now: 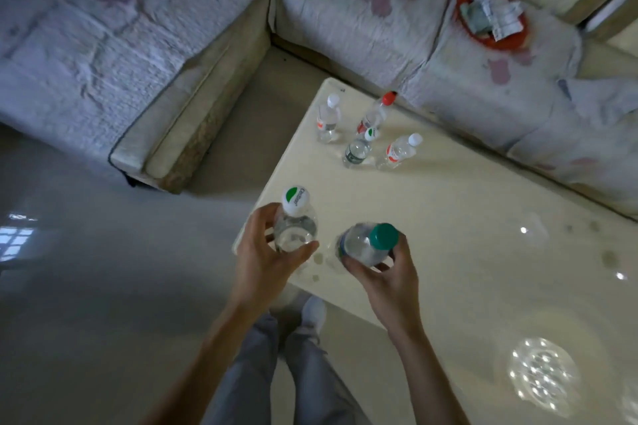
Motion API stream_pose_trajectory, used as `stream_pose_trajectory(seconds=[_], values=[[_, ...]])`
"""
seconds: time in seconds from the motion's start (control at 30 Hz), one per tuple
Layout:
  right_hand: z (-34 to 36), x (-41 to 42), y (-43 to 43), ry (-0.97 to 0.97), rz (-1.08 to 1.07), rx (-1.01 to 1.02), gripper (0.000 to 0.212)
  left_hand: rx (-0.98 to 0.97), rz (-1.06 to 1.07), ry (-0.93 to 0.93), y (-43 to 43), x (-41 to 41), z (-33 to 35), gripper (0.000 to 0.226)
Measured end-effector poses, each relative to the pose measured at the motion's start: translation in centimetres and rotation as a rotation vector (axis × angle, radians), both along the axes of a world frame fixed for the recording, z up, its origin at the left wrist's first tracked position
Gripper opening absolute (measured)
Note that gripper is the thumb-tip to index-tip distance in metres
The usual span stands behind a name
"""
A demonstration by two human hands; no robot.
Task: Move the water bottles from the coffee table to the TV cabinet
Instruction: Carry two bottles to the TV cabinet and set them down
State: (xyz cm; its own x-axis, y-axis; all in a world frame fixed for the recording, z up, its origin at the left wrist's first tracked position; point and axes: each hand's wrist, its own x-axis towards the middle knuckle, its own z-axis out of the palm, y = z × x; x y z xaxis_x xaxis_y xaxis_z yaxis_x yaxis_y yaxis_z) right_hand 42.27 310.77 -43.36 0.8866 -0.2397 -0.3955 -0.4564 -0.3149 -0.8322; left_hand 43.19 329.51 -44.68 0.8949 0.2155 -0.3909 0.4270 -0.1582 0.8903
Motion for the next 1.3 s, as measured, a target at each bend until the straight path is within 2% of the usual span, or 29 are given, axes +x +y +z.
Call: stream_pose_trajectory(seconds=[0.1,0.2,0.33,0.47,0.7,0.87,1.1,1.3], values=[[3.5,-0.2,0.7,-0.029,0.143,0.013,0.072,-0.014,0.039,-0.061,1.3,-1.4,3.6,0.067],[6.4,0.1,1.4,-0.043,0.243,0.048,0.075,0.051,0.105,-0.125,2.7,-3.1,7.3,0.063],[9.6,0.3,2.5,-0.089,0.367,0.123,0.069,0.148,0.225,-0.204,3.6,-6.2,11.3,0.071],[12.2,-0.6,3.5,-0.131,0.527,0.193,0.066,0.137,0.368,-0.261,3.3,-10.7,14.2,0.071],[15.9,-4.2,7.9,-0.154,0.992,0.252,0.064,0.109,0.713,-0.230,3.6,-20.6,16.0,0.063],[17.3,-9.5,13.9,-0.170,1.318,0.245,0.071,0.167,0.929,-0.225,5.0,-28.2,17.8,0.063],[18.5,-19.4,23.0,-0.214,1.568,0.287,0.075,0.183,1.248,-0.279,8.6,-40.3,19.0,0.065],[18.9,-30.4,30.4,-0.252,1.744,0.294,0.075,0.211,1.404,-0.250,12.4,-52.7,19.3,0.064]])
